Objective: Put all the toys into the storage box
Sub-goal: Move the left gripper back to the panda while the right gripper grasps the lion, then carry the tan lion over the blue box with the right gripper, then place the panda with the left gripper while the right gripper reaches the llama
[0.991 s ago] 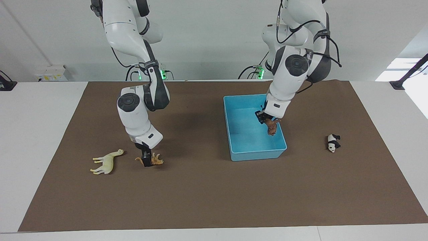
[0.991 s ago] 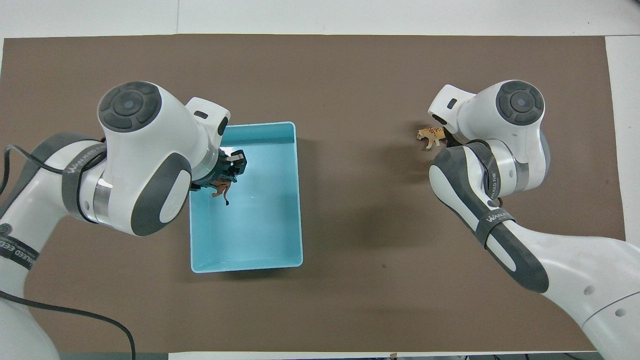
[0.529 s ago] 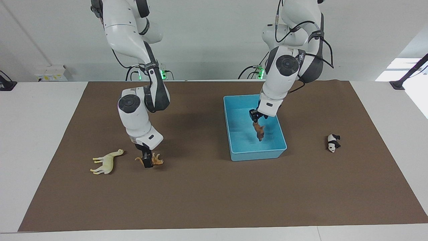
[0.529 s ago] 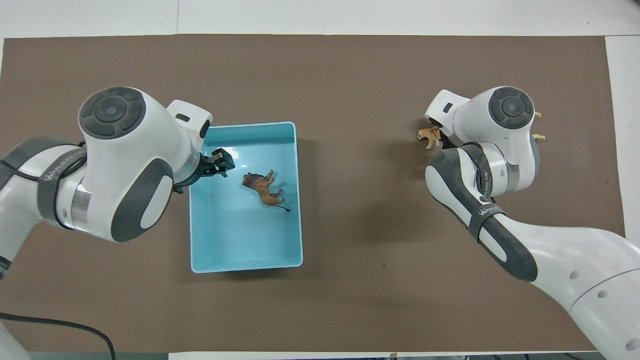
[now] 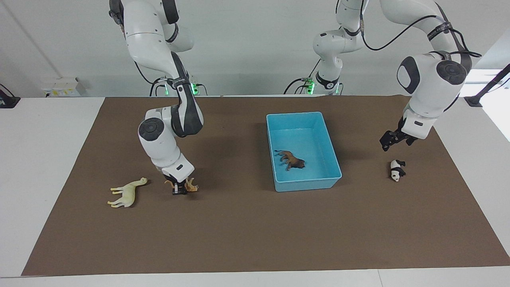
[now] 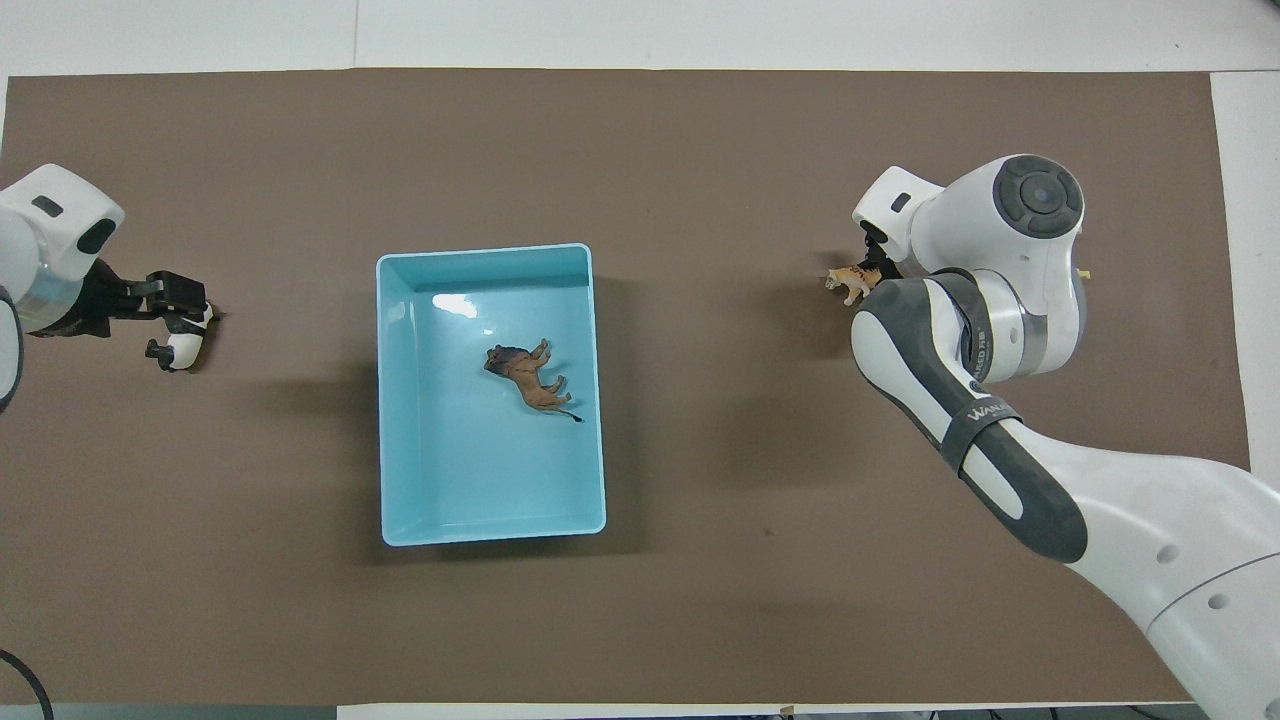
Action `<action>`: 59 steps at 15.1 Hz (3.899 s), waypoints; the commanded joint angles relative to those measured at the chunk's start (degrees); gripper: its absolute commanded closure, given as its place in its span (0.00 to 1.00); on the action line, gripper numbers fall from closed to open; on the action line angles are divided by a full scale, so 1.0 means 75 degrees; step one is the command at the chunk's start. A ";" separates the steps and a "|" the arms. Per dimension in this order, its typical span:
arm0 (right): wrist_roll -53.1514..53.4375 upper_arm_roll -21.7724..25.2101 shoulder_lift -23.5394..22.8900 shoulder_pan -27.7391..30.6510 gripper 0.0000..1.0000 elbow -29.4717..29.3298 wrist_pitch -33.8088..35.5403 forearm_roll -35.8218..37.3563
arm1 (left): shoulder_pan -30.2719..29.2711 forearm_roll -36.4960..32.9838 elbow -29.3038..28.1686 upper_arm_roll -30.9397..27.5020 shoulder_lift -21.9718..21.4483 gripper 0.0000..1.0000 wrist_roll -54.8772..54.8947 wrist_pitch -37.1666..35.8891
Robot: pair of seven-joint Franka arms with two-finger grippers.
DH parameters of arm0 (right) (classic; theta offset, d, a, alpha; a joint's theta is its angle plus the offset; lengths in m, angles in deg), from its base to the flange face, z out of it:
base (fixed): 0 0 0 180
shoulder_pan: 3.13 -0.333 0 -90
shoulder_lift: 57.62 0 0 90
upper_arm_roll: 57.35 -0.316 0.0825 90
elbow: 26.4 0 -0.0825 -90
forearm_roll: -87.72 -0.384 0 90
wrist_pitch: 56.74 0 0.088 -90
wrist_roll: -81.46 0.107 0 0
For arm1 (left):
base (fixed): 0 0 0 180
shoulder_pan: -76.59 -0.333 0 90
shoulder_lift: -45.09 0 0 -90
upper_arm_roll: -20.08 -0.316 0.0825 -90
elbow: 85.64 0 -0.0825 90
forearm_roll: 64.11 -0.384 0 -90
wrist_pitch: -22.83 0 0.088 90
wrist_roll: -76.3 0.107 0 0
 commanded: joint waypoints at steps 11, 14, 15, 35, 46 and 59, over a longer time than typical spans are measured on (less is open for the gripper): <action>0.7185 -0.0059 -0.0830 -0.1998 1.00 -0.4377 0.3623 0.0351 | -0.0776 -0.0754 -0.1236 0.0104 0.0846 0.00 0.2535 0.2130; 0.9107 -0.0082 -0.1335 -0.2619 1.00 -0.5554 0.4002 0.0351 | -0.0799 -0.0743 -0.1341 0.0092 0.1009 0.00 0.2570 0.2399; 0.9589 -0.0082 -0.1406 -0.2807 1.00 -0.5672 0.3955 0.0351 | -0.0799 -0.0742 -0.1447 0.0092 0.1021 0.00 0.2559 0.2493; 1.4141 0.0784 -0.1761 -0.5460 0.00 -0.6283 0.4574 0.0422 | -0.0310 -0.0742 -0.0442 0.0115 0.0999 0.51 0.1180 0.0999; 1.1041 0.0832 0.0373 -0.0624 0.00 -0.3615 0.4872 0.0480 | 0.3440 0.0523 -0.0062 0.0197 -0.0161 0.43 -0.5172 -0.0580; 0.7333 0.0820 0.1314 0.2066 0.00 0.0808 -0.0028 -0.0666 | 0.2906 0.0547 0.0461 0.0127 -0.0736 0.00 -0.4652 -0.2039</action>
